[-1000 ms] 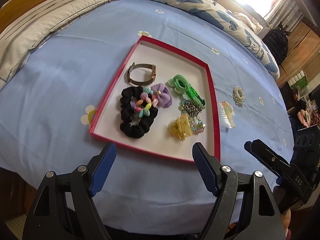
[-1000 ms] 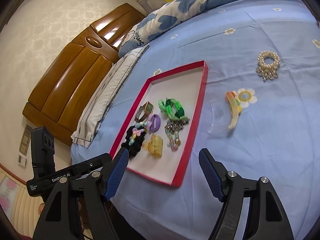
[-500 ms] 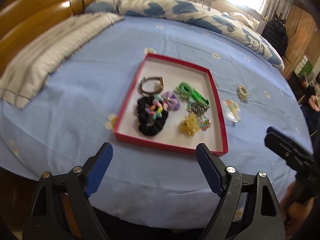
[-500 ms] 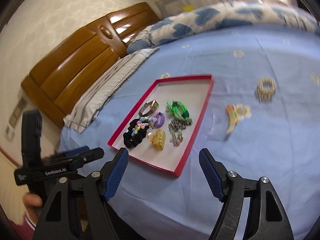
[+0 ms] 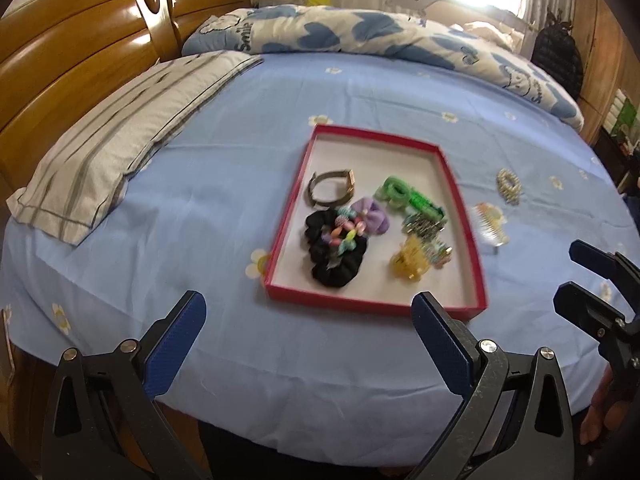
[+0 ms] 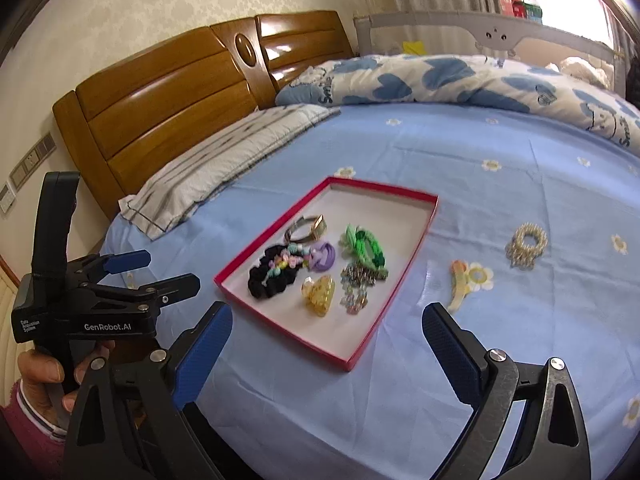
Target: Organize jewelry
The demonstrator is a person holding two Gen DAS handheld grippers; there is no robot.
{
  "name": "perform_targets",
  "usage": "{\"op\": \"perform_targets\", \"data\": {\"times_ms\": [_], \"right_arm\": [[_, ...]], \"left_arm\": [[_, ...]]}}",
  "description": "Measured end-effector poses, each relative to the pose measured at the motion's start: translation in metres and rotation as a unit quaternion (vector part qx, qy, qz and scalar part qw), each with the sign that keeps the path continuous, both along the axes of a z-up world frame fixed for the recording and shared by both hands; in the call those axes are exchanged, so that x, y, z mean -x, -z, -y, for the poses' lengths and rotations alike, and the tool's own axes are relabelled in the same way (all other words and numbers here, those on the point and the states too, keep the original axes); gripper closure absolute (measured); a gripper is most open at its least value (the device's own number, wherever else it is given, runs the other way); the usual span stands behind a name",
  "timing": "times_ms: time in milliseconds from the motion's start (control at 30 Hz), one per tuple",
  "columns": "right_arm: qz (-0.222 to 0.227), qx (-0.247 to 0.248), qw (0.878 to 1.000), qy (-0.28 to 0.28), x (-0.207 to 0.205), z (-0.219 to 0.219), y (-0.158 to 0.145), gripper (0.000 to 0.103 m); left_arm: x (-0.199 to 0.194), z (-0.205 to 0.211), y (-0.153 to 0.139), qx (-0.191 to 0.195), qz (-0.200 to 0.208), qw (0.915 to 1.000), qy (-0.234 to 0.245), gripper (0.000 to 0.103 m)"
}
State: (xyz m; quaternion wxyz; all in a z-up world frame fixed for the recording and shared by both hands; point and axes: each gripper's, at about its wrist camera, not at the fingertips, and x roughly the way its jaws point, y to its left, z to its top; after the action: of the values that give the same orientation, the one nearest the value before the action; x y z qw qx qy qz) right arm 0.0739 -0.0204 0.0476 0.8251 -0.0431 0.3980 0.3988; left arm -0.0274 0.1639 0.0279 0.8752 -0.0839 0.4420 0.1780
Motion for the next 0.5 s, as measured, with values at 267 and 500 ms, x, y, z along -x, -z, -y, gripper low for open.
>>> {"op": "perform_targets", "data": {"times_ms": [267, 500], "right_arm": [[-0.018, 0.018, 1.000, 0.008, 0.002, 0.000, 0.033, 0.006], [-0.032, 0.035, 0.999, 0.009, 0.002, -0.004, 0.048, 0.006]], "left_arm": [[0.005, 0.004, 0.021, -0.012, -0.008, 0.9999, -0.007, 0.000], [0.006, 0.011, 0.023, -0.032, -0.016, 0.9994, 0.001, 0.000]]}}
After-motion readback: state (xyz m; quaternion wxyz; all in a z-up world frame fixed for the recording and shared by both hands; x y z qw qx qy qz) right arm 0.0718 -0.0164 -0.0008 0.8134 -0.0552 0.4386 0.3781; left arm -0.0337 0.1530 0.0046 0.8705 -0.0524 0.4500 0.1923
